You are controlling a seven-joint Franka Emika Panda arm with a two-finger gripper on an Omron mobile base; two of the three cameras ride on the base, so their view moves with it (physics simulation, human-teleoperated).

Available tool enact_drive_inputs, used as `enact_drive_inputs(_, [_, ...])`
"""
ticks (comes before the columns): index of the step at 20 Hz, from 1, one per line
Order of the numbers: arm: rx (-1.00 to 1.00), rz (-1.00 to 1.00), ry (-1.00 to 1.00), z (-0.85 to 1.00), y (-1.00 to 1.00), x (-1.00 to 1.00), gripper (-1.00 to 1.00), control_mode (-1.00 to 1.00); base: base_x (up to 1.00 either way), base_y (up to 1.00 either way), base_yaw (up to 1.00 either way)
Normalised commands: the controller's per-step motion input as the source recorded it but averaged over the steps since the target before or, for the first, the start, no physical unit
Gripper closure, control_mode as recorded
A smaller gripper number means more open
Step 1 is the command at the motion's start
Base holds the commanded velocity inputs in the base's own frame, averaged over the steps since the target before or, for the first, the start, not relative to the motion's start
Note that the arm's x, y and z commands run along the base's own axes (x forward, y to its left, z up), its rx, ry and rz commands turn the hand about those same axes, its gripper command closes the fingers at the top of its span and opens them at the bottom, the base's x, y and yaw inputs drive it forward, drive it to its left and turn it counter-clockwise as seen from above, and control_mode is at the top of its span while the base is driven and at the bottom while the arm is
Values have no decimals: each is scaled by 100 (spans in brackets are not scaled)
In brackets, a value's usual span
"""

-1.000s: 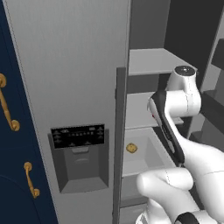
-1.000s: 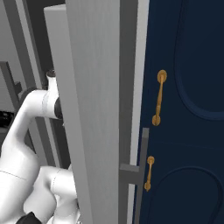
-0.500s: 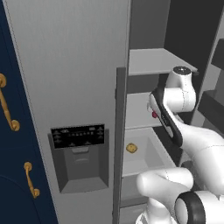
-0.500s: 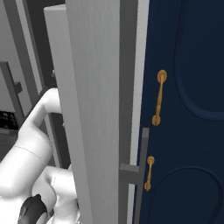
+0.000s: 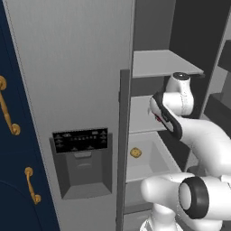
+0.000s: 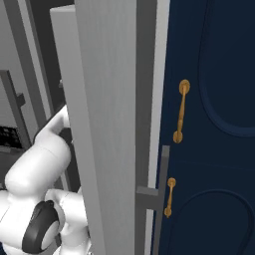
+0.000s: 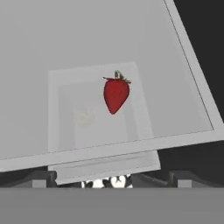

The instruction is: Take the strawberry from the fridge and place it on top of the pancake, located on the dining counter.

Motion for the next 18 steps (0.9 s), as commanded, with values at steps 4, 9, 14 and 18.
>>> enact_drive_inputs(4, [0, 0, -1, -32, -3, 44, -100, -100, 0, 0, 0])
enact_drive_inputs(9, [0, 0, -1, -21, -6, 41, -100, -100, 0, 0, 0])
enact_drive_inputs(14, [0, 0, 0, -19, -2, 27, -100, -100, 0, 0, 0])
enact_drive_inputs(18, [0, 0, 0, -21, -6, 29, -100, -100, 0, 0, 0])
